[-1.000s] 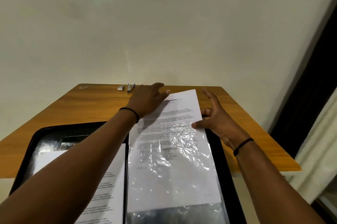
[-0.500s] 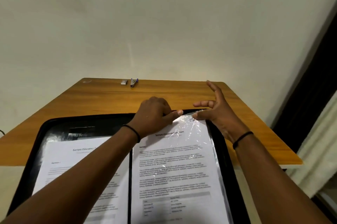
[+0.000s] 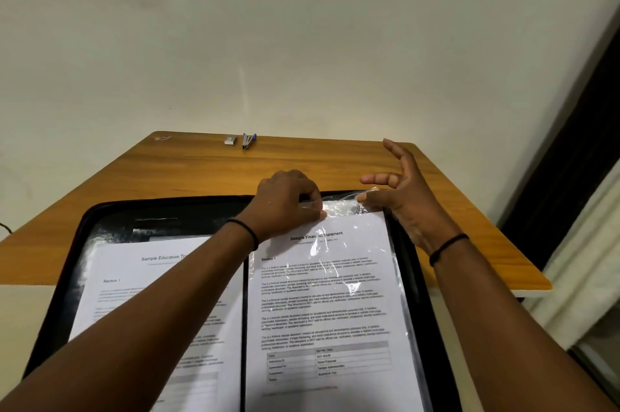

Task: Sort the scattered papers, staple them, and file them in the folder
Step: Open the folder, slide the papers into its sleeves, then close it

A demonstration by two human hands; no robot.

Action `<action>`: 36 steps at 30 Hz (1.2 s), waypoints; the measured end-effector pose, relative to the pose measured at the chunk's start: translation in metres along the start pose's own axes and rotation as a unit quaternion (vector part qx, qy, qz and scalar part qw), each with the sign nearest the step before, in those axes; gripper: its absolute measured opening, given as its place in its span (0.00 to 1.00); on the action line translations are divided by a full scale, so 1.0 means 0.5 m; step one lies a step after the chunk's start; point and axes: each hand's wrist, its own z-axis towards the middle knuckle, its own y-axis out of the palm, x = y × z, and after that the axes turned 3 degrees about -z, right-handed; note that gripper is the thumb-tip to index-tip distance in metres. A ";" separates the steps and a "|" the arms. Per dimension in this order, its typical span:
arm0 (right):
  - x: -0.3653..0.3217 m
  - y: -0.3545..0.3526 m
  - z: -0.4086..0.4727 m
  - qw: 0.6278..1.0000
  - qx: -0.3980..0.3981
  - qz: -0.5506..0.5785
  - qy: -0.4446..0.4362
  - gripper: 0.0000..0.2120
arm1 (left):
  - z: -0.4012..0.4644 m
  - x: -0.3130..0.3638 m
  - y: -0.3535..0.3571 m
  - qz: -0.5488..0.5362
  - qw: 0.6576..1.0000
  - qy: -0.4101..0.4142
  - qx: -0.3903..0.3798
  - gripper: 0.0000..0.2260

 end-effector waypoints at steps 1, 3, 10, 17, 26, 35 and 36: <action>0.002 -0.002 -0.005 1.000 -0.004 0.003 0.004 0.48 | -0.001 0.000 0.000 -0.001 1.000 0.004 0.006 0.06; 0.005 -0.005 -0.023 1.000 -0.010 0.004 0.007 0.45 | -0.006 -0.003 -0.001 0.004 0.999 0.012 0.039 0.05; 0.046 -0.012 -0.079 0.990 0.051 -0.130 0.015 0.34 | -0.104 -0.067 -0.046 0.074 0.980 -0.047 0.179 0.10; 0.047 0.018 -0.166 0.974 0.062 -0.209 0.057 0.22 | -0.334 -0.160 -0.108 0.152 0.936 -0.217 0.231 0.14; -0.024 0.186 -0.267 0.987 -0.073 -0.145 0.000 0.07 | -0.548 -0.157 -0.074 0.121 0.880 -0.386 0.249 0.27; -0.001 0.435 -0.273 0.979 -0.143 -0.142 -0.009 0.17 | -0.596 -0.151 -0.095 -0.163 0.858 -0.419 0.247 0.06; -0.001 0.453 -0.272 0.981 -0.142 -0.133 -0.008 0.14 | -0.603 -0.156 -0.099 -0.194 0.857 -0.409 0.245 0.04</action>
